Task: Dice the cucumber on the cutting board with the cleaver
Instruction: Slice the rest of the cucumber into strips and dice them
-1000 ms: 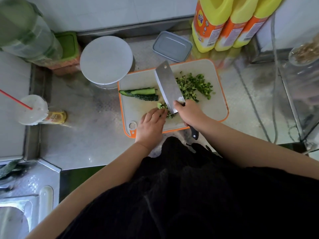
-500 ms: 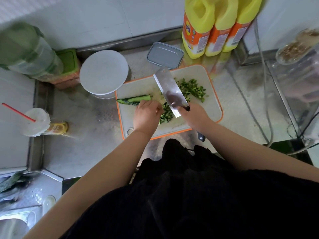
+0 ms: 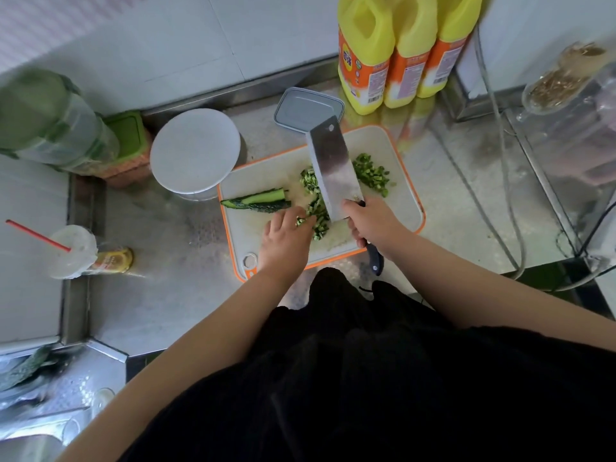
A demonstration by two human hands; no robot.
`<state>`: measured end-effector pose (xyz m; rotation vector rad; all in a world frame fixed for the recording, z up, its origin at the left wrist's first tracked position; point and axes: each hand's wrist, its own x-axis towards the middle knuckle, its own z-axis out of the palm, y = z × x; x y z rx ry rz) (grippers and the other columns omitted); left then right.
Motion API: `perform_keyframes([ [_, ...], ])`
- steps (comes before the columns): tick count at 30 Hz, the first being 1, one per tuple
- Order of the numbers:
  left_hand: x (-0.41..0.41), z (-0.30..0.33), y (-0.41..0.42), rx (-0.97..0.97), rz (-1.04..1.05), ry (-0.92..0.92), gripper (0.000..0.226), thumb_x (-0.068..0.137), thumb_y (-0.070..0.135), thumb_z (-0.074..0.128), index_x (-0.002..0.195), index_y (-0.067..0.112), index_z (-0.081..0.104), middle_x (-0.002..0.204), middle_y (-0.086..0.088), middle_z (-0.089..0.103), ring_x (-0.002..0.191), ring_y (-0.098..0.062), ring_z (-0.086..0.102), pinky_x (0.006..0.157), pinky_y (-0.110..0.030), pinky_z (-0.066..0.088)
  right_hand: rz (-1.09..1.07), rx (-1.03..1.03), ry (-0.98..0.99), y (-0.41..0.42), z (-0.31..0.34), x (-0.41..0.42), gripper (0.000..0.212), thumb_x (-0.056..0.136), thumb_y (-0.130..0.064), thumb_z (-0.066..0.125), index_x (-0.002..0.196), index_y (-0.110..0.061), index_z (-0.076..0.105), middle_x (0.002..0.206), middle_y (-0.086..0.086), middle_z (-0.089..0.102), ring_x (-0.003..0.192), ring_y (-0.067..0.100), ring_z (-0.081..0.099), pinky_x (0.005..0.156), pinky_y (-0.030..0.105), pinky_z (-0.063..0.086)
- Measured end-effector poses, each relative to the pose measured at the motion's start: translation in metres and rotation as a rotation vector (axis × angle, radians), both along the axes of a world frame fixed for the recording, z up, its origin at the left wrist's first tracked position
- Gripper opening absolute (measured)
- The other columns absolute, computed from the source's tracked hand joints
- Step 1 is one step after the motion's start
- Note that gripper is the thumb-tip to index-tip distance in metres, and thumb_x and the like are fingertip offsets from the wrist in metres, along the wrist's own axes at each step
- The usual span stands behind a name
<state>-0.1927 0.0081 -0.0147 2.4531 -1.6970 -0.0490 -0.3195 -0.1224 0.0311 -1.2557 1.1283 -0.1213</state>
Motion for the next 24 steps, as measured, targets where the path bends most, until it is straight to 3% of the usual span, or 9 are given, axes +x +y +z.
perform_keyframes([
  [3, 0.014, 0.000, 0.001, -0.085, 0.057, 0.045, 0.029, 0.081, 0.008, 0.071, 0.108, 0.016, 0.072, 0.096, -0.006, 0.069, 0.094, -0.034, 0.062, 0.081, -0.041, 0.047, 0.192, -0.300, 0.145, -0.011, -0.006, -0.009, 0.036, 0.093, -0.036, 0.049, 0.068, -0.012, 0.041, 0.056, 0.005, 0.039, 0.045, 0.018, 0.038, 0.044, 0.027, 0.033],
  [5, 0.023, 0.005, -0.002, -0.135, 0.073, 0.096, 0.045, 0.071, -0.009, 0.061, 0.109, 0.013, 0.072, 0.097, -0.006, 0.071, 0.095, -0.033, 0.063, 0.080, -0.038, 0.046, 0.399, -0.501, 0.290, -0.017, -0.012, -0.016, 0.044, 0.093, -0.042, 0.048, 0.065, -0.010, 0.040, 0.059, 0.006, 0.041, 0.052, 0.020, 0.041, 0.051, 0.030, 0.030],
  [8, 0.035, 0.016, -0.005, -0.245, 0.121, 0.171, 0.060, 0.066, -0.012, 0.041, 0.116, 0.008, 0.068, 0.106, -0.010, 0.069, 0.100, -0.035, 0.060, 0.086, -0.040, 0.046, 0.565, -0.625, 0.409, -0.020, -0.019, -0.022, 0.045, 0.094, -0.045, 0.045, 0.063, -0.014, 0.036, 0.060, 0.001, 0.039, 0.055, 0.018, 0.040, 0.049, 0.030, 0.024],
  [11, 0.041, 0.023, -0.001, -0.352, 0.253, 0.279, 0.054, 0.079, -0.007, 0.037, 0.124, 0.010, 0.062, 0.115, -0.009, 0.062, 0.109, -0.029, 0.054, 0.092, -0.038, 0.045, 0.662, -0.669, 0.430, -0.016, -0.019, -0.022, 0.042, 0.095, -0.043, 0.044, 0.067, -0.012, 0.041, 0.061, 0.001, 0.041, 0.057, 0.018, 0.042, 0.050, 0.029, 0.027],
  [15, 0.046, 0.025, 0.004, -0.490, 0.391, 0.331, 0.042, 0.091, 0.001, 0.036, 0.124, 0.010, 0.060, 0.112, -0.006, 0.060, 0.107, -0.023, 0.051, 0.092, -0.033, 0.042, 0.899, -0.722, 0.377, 0.003, -0.018, -0.008, 0.043, 0.095, -0.045, 0.042, 0.068, -0.013, 0.050, 0.061, 0.001, 0.049, 0.057, 0.018, 0.050, 0.051, 0.028, 0.034],
  [19, 0.052, 0.024, 0.005, -0.525, 0.451, 0.345, 0.037, 0.095, 0.000, 0.037, 0.123, 0.009, 0.060, 0.109, -0.007, 0.060, 0.104, -0.026, 0.054, 0.091, -0.031, 0.042, 1.100, -0.734, 0.379, 0.026, -0.023, 0.011, 0.044, 0.098, -0.041, 0.038, 0.063, -0.015, 0.041, 0.063, 0.001, 0.046, 0.056, 0.017, 0.044, 0.051, 0.029, 0.031],
  [24, 0.054, 0.019, 0.007, -0.526, 0.467, 0.359, 0.034, 0.096, 0.001, 0.039, 0.122, 0.010, 0.060, 0.110, -0.008, 0.061, 0.104, -0.027, 0.053, 0.091, -0.032, 0.042, 1.107, -0.694, 0.420, 0.031, -0.032, 0.015, 0.044, 0.100, -0.039, 0.035, 0.066, -0.012, 0.043, 0.065, 0.002, 0.044, 0.059, 0.019, 0.044, 0.052, 0.029, 0.031],
])
